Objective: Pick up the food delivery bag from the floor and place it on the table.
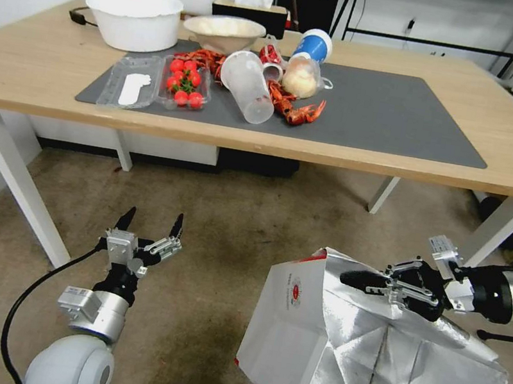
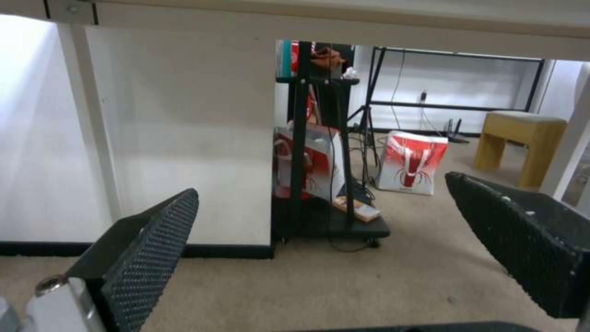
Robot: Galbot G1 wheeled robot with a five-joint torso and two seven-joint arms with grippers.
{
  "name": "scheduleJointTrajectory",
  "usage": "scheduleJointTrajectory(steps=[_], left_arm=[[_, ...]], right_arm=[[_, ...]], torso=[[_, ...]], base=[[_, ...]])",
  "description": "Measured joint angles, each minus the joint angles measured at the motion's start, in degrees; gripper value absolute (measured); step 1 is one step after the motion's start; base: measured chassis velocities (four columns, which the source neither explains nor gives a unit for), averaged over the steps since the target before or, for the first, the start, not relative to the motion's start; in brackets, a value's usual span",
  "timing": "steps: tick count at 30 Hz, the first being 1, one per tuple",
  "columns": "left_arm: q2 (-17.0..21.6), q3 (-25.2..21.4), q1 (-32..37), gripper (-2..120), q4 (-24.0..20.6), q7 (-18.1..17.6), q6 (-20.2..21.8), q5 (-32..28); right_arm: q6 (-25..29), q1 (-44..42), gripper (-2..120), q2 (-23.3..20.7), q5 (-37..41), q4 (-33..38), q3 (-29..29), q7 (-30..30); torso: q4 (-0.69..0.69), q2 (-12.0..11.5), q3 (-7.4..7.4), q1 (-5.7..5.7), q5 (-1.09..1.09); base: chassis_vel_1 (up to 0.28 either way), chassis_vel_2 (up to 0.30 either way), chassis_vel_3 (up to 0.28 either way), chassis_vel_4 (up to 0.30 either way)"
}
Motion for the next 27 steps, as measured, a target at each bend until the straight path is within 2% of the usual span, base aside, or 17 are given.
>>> scheduleJointTrajectory(steps=[2, 27], left_arm=[[0.04, -0.01, 0.03, 100, -0.02, 0.01, 0.0, 0.0], [0.02, -0.12, -0.12, 100, -0.13, 0.01, -0.01, -0.1]], right_arm=[[0.0, 0.02, 0, 0.01, -0.01, 0.0, 0.0, -0.02], [0.0, 0.38, 0, -0.49, 0.68, -1.07, -0.06, -1.25]], torso=[[0.0, 0.91, 0.65, 0.25, 0.0], [0.0, 6.52, 4.35, 2.17, 0.0]], base=[[0.0, 0.0, 0.0, 0.0], [0.0, 0.0, 0.0, 0.0]])
